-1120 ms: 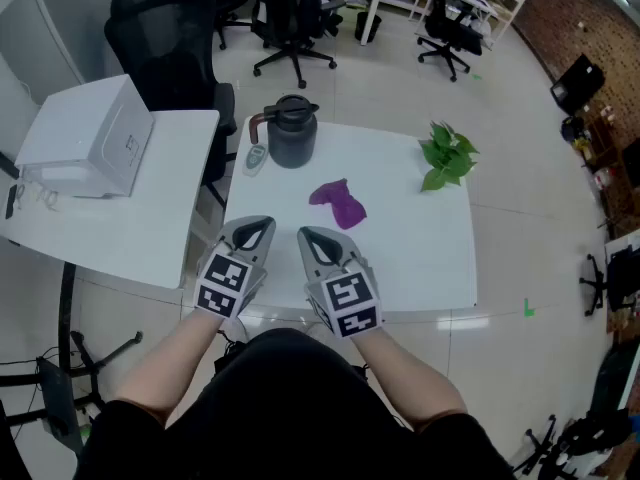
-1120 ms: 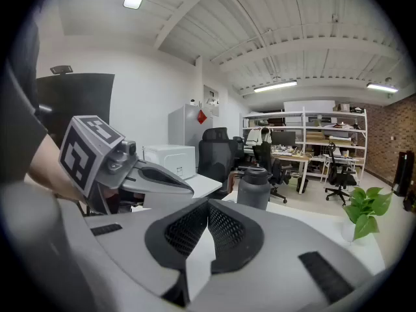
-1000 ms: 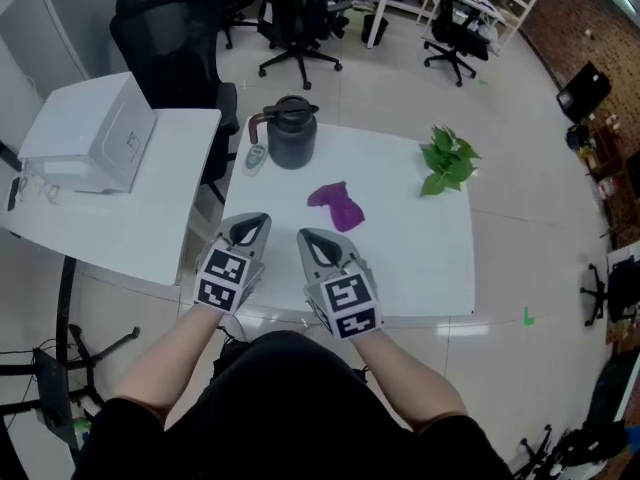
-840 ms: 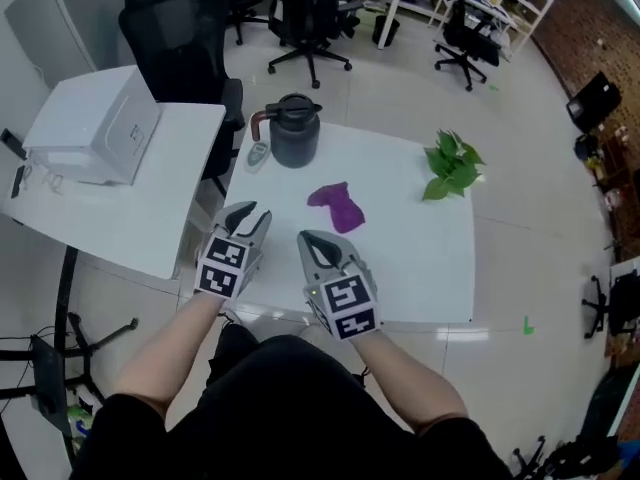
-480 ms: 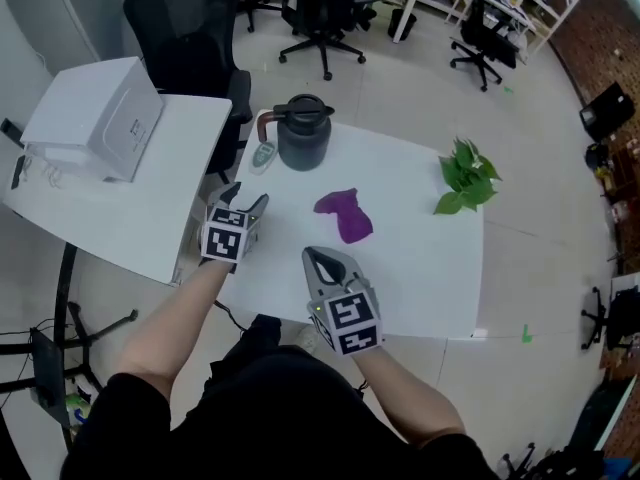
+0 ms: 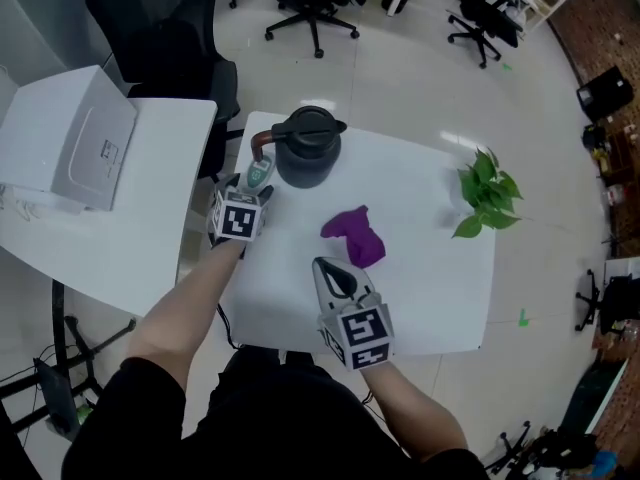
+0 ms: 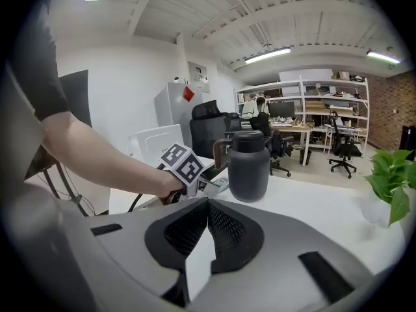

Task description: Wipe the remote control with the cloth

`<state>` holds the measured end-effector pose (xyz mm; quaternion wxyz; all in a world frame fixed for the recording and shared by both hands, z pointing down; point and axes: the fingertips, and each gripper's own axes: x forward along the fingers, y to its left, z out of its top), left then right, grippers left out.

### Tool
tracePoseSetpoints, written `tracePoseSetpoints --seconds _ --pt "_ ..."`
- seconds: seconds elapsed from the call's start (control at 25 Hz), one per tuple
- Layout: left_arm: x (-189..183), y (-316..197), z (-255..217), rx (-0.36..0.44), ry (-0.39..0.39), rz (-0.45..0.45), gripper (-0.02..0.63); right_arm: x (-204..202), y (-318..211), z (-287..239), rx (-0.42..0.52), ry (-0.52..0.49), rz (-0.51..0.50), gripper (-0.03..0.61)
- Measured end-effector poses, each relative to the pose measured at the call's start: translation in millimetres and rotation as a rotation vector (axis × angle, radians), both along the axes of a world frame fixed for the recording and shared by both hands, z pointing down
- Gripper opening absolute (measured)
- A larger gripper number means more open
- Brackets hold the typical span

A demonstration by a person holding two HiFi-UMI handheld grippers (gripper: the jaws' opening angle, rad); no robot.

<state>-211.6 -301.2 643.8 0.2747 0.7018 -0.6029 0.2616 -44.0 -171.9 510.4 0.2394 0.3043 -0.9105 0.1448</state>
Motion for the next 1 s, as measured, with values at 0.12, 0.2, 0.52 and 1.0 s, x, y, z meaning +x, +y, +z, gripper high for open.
tracePoseSetpoints --seconds 0.12,0.2,0.52,1.0 --pt "-13.3 -16.2 15.9 -0.023 -0.010 -0.030 0.313 -15.1 -13.2 1.8 -0.029 -0.009 0.000 0.021" --pt "-12.6 -23.1 28.0 -0.043 0.009 -0.025 0.313 -18.8 -22.0 6.4 -0.039 -0.008 0.008 0.021" --pt "-14.8 -27.4 37.9 -0.055 0.002 -0.026 0.287 -21.5 -40.9 17.7 -0.060 -0.005 0.032 0.021" --pt "-2.9 -5.1 11.8 0.012 -0.019 0.056 0.265 -2.4 -55.4 22.7 -0.023 0.024 0.062 0.021"
